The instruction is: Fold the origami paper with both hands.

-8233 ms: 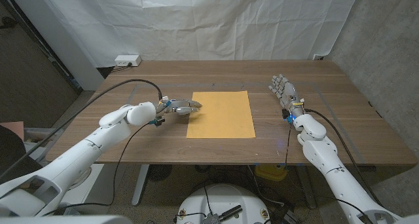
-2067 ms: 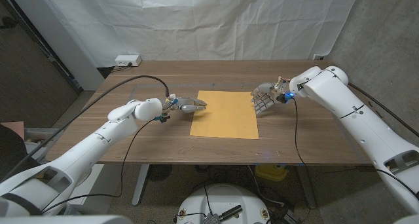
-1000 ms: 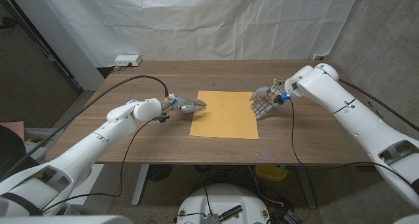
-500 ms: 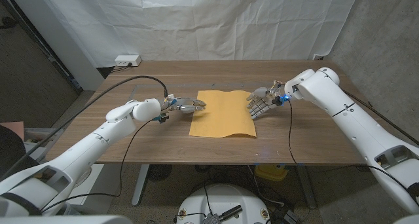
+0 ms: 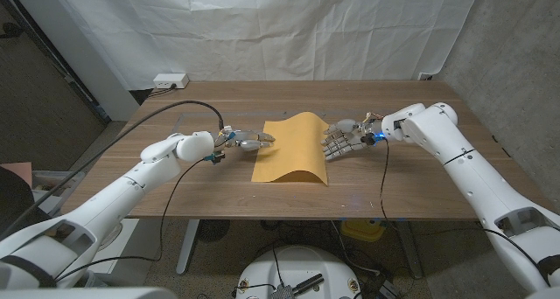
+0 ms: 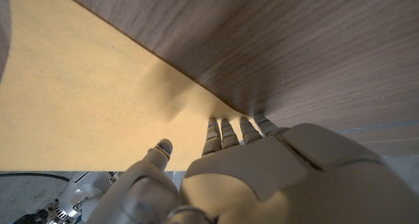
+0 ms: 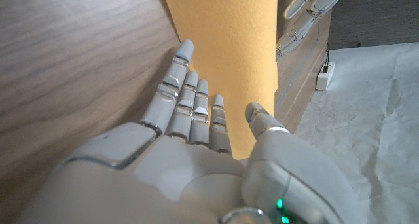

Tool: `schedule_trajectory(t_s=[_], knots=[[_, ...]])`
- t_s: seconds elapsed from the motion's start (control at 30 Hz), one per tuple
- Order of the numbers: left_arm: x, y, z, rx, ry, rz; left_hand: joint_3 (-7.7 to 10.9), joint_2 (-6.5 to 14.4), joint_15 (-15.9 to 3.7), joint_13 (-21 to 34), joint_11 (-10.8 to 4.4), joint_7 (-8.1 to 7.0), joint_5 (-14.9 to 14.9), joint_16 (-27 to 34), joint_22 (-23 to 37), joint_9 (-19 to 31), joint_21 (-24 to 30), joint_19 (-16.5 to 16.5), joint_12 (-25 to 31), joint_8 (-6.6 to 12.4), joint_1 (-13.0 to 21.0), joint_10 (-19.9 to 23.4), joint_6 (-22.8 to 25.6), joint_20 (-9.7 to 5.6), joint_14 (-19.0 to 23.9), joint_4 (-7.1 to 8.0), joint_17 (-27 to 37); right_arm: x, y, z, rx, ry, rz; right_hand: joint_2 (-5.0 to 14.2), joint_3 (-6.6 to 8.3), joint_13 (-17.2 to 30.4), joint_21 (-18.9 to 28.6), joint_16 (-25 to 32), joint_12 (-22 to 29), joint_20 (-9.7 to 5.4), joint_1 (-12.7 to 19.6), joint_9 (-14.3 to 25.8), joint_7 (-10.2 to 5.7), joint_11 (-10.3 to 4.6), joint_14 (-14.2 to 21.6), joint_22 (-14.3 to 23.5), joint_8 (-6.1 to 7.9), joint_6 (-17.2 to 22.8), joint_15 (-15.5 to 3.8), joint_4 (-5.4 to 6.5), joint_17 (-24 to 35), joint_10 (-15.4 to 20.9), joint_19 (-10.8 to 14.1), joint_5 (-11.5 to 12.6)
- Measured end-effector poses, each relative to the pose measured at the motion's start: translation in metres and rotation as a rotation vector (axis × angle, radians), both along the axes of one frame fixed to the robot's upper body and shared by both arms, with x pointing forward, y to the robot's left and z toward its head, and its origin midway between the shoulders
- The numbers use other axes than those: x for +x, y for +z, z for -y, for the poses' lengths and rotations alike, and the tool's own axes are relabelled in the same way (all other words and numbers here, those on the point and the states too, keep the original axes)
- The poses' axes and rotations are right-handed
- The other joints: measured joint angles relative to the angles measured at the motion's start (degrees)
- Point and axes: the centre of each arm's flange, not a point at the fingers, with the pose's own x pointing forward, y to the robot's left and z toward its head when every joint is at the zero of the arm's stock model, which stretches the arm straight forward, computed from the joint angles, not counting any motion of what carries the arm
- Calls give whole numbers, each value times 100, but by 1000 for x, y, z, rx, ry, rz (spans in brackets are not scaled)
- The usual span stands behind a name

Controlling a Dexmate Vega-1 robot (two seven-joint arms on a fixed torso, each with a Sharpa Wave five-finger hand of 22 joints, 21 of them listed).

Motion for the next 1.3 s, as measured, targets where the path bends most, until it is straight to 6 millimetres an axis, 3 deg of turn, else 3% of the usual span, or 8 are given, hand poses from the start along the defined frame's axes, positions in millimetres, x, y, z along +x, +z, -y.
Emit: schedule_trajectory(t_s=[0.13, 0.37, 0.63, 0.8, 0.83, 1.03, 1.3], knots=[[1, 1, -1, -2, -1, 1, 0, 0, 0, 0, 0, 0, 0, 0, 2, 0, 0, 0, 0, 0, 0, 0, 0, 0, 0, 0, 0, 4, -7, -2, 60, 37, -21, 22, 19, 0, -38, -38, -1, -22, 22, 0, -7, 34, -64, 0, -39, -75, 2, 66, 11, -95, -24, 0], [4, 2, -1, -5, -4, 1, 0, 0, 0, 0, 0, 0, 0, 0, 4, 0, -6, 22, 1, 0, 0, 0, 0, -22, 0, 0, 0, 10, -19, -8, 146, 84, -50, 23, 36, 0, -134, -125, -53, 41, 23, 0, -9, 112, -189, 0, -39, -259, -17, 243, 53, -296, -290, 0], [8, 4, 0, -5, -7, -1, -15, 0, 0, 0, 0, 0, 0, -6, 4, 0, -15, 22, 0, 0, 0, 0, 0, -22, 0, 15, -3, 17, -31, -17, 234, 128, -79, 23, 47, 0, -155, -125, -53, 61, 23, 0, -18, 119, -214, 0, -39, -284, -42, 299, 61, -350, -311, 0], [11, 5, 0, -6, -6, -2, -15, 0, 1, 0, 0, 0, 40, -6, 3, 0, -15, 22, 0, 0, 0, 0, 0, -22, 0, 15, -3, 17, -32, -23, 286, 168, -87, 23, 62, -1, -155, -126, -53, 31, 23, -1, -18, 119, -354, 0, -39, -284, 86, 315, 59, -350, -341, 0], [11, 5, 0, -6, -4, -3, -15, 0, 1, 0, 0, 0, 41, -6, 3, 0, -15, 22, 0, 0, 0, 0, 0, -23, 0, 15, -3, 22, -43, -26, 349, 170, -120, 23, 62, 0, -155, -128, -53, 31, 23, -1, -18, 119, -360, 0, -39, -284, 92, 315, 38, -350, -341, 0], [14, 6, 1, -4, -10, -4, -39, 0, 1, -2, 0, 0, 43, -9, 1, 0, -15, 22, 0, 0, 0, 0, 0, -23, -1, -9, -3, 25, -54, -34, 456, 202, -155, 23, 38, -1, -155, -173, -53, 31, 23, -1, -18, 119, -382, 0, -15, -283, 113, 339, 61, -350, -341, 0], [16, 6, 0, -5, -10, -8, -39, 0, 1, -3, 0, 0, 43, -10, -2, -1, -41, 21, 0, 0, 0, 0, 0, -23, -1, -9, -7, 27, -60, -40, 551, 225, -168, 23, 62, -2, -155, -132, -52, 21, 22, -1, -18, 97, -383, -14, -15, -283, 71, 363, 60, -328, -414, 0]])
